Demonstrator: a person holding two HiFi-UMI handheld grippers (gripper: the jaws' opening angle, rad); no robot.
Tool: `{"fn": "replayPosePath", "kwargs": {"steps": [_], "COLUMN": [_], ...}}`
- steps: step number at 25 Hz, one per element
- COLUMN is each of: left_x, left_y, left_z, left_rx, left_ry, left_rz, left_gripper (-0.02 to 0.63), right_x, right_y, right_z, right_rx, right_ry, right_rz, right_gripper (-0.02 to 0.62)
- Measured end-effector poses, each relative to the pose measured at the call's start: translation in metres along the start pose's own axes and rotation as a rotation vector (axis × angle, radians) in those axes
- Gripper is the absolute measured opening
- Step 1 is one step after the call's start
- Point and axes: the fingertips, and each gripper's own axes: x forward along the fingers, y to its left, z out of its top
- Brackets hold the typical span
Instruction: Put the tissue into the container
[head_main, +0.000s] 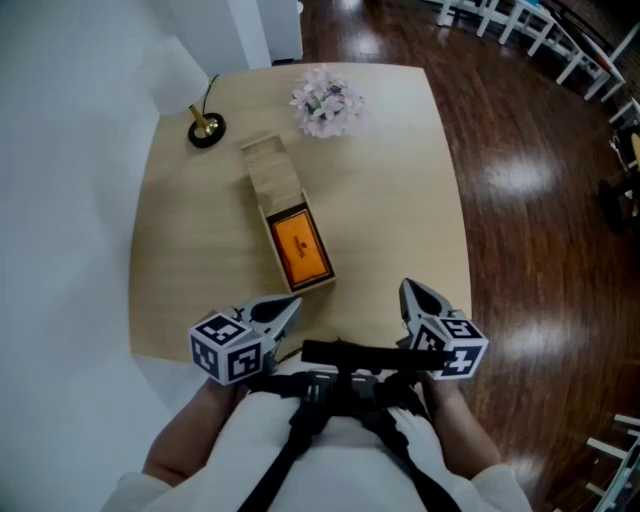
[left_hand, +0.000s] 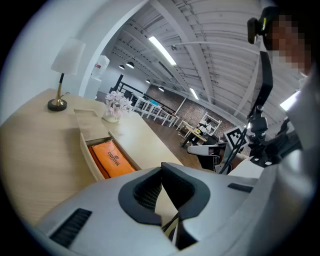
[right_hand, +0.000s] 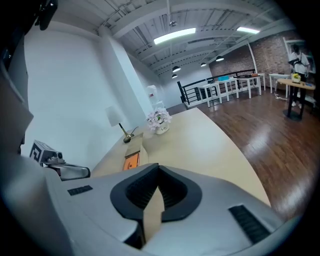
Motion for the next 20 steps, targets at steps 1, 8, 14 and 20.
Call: {"fn": "replayPosePath", "kwargs": {"steps": [1,8,14,20], "left_x": [0.000,-0.001,-0.003,-0.002], "left_y": [0.000,-0.001,-0.001,-0.001], "left_z": [0.001,0.001,0.000,-0.001], "left_rx": [0.001,0.012,0.010,0.013], "left_ry": [-0.001,0.002,0.005,0.009], "left_rz": [0.001,0.004,0.007,0.001], "left_gripper": [-0.002,-0.002,-0.002,-0.002], "right_x": [0.000,0.003,0.004,0.004], "right_y": [0.001,0.012,0.017,0.020], "right_z": [-0.001,-0.003,-0.005,-0.007], "right_rx": [-0.002,-0.035,-0.050,-0.061], "right_ry": [0.003,0.024,0.035,0.042], "right_rz": [0.004,0.036,0.049,0.050], "right_gripper": [-0.012,-0.012,-0.012,-0.012]}}
